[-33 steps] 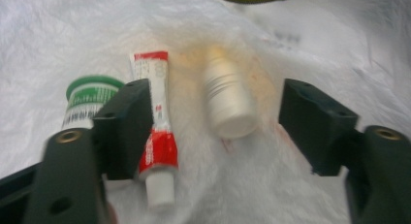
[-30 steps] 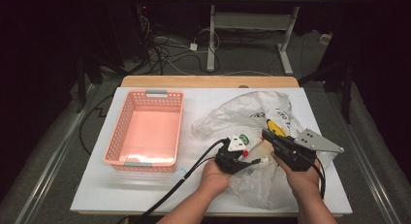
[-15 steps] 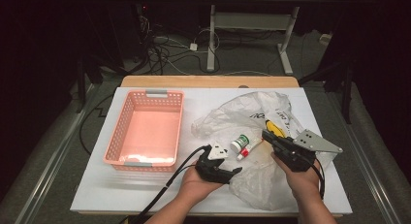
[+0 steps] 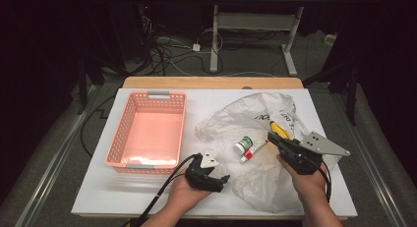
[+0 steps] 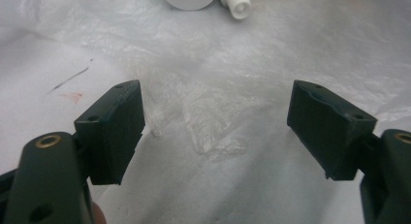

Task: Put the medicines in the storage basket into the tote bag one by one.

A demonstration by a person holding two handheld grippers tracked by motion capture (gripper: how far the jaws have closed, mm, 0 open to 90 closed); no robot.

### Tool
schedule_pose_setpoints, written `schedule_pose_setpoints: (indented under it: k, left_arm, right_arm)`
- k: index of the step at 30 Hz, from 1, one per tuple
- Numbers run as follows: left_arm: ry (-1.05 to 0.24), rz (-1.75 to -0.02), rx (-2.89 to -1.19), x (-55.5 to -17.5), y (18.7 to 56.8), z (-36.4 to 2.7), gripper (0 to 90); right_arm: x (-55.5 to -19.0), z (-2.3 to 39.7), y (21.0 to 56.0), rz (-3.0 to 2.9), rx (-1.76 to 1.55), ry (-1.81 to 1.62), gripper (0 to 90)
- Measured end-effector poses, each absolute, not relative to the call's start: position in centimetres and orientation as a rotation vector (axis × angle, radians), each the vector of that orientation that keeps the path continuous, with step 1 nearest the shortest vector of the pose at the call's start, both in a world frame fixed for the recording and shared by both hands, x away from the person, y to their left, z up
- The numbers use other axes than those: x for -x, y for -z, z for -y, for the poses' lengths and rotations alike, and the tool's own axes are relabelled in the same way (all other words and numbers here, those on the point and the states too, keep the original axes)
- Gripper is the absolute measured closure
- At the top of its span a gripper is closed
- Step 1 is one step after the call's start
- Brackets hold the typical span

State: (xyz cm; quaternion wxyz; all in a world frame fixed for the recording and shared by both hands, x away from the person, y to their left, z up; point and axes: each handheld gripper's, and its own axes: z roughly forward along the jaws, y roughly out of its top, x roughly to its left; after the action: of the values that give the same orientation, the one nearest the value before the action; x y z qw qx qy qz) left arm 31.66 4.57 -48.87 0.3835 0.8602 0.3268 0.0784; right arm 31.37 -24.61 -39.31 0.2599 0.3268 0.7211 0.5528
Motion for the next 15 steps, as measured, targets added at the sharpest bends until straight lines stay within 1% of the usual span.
schedule_pose_setpoints:
  k: [2, 3, 4, 10, 14, 15]
  left_arm:
    - [-0.184, -0.853, -2.201, -31.9, 48.9, -4.4, 21.4]
    - [-0.179, -0.855, -2.233, -32.0, 49.1, -4.1, 24.6]
    - [-0.214, -0.853, -2.249, -31.9, 49.1, -3.8, 25.6]
    - [-0.228, -0.852, -2.240, -31.9, 49.1, -3.4, 41.2]
    - [-0.218, -0.786, -2.251, -31.7, 49.1, -3.1, 61.1]
    - [-0.211, -0.785, -2.248, -31.7, 49.1, -3.1, 64.1]
  right_arm:
    - [-31.4, 24.6, 39.3, -1.954, -0.888, -1.499, 90.0]
    - [-31.4, 24.6, 39.4, -1.951, -0.890, -1.499, 90.0]
    - [-31.4, 24.6, 39.4, -1.955, -0.892, -1.497, 90.0]
    - [-31.4, 24.2, 39.5, -1.965, -0.885, -1.488, 90.0]
    - [-31.4, 23.9, 39.5, -1.971, -0.884, -1.485, 90.0]
    - [-31.5, 23.9, 39.6, -1.972, -0.883, -1.483, 90.0]
